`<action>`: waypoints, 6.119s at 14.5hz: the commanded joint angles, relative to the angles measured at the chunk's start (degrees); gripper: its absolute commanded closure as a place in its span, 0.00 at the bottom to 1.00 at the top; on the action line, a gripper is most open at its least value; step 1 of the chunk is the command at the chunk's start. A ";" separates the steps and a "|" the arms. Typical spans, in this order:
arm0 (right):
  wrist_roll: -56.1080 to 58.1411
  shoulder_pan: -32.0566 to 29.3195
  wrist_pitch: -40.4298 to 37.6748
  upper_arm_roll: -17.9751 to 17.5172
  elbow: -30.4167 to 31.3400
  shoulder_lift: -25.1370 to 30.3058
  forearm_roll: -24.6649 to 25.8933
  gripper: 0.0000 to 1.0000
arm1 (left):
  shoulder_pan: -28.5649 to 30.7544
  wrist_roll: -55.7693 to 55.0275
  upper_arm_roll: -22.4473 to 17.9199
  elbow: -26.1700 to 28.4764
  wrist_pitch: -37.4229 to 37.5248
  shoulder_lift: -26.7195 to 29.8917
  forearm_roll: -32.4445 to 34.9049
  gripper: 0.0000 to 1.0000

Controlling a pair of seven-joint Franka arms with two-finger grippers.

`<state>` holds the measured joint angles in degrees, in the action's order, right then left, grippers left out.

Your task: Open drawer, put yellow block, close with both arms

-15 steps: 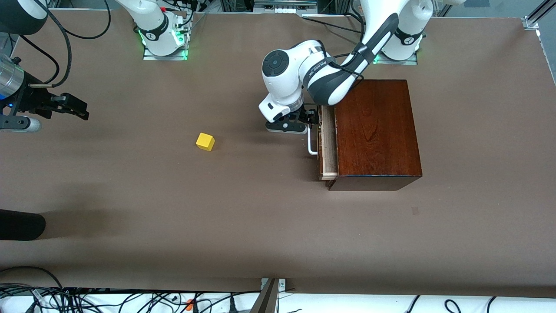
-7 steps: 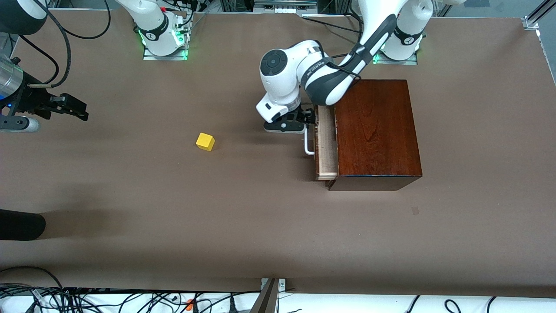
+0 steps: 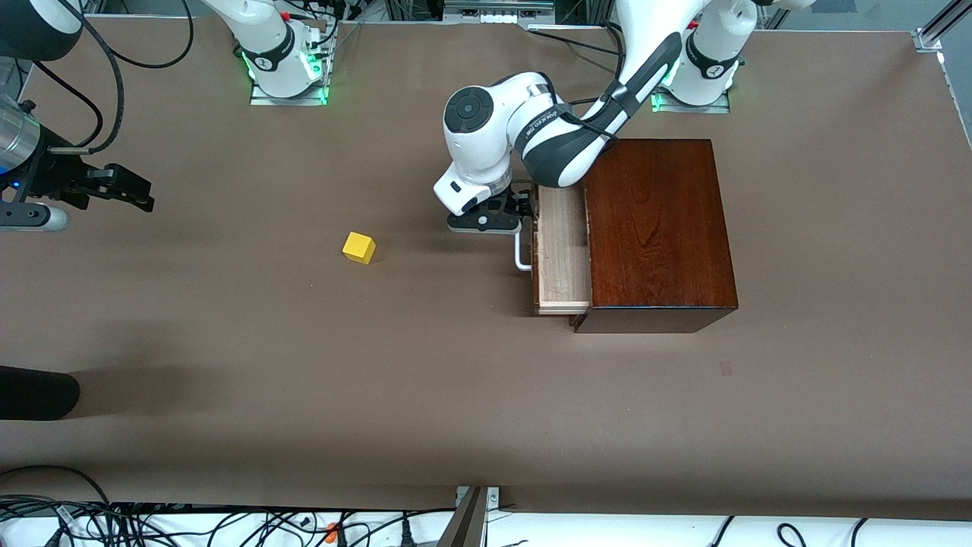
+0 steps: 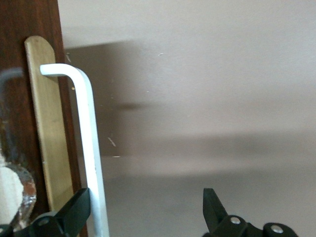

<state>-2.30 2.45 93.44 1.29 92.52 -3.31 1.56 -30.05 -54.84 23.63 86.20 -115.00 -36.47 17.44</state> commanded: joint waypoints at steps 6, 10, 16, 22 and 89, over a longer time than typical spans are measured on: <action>0.55 0.02 0.25 -0.06 0.20 0.32 -0.15 0.00 | -0.98 -0.10 0.10 -4.19 0.57 -1.68 -1.09 0.00; 0.63 0.10 -0.10 -0.24 0.46 0.32 -0.06 0.00 | -0.80 0.26 0.10 -7.70 6.26 -1.42 -0.92 0.00; -1.03 3.53 -0.71 -0.85 0.47 0.58 -0.41 0.00 | 2.87 12.09 0.36 -13.95 23.66 3.23 -3.10 0.00; -20.26 7.65 0.60 -9.37 0.99 -0.29 -0.15 0.00 | 15.87 25.09 0.36 -13.95 34.31 13.08 -8.73 0.00; -111.65 37.53 13.61 -7.45 -19.81 -29.98 -4.37 1.00 | 27.32 55.10 -18.53 9.07 27.73 36.73 -16.74 0.00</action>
<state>-105.80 37.55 108.59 -6.75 83.19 -25.33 -3.87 -2.94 -0.64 4.67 96.04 -88.17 0.38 -0.71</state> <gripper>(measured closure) 0.445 0.000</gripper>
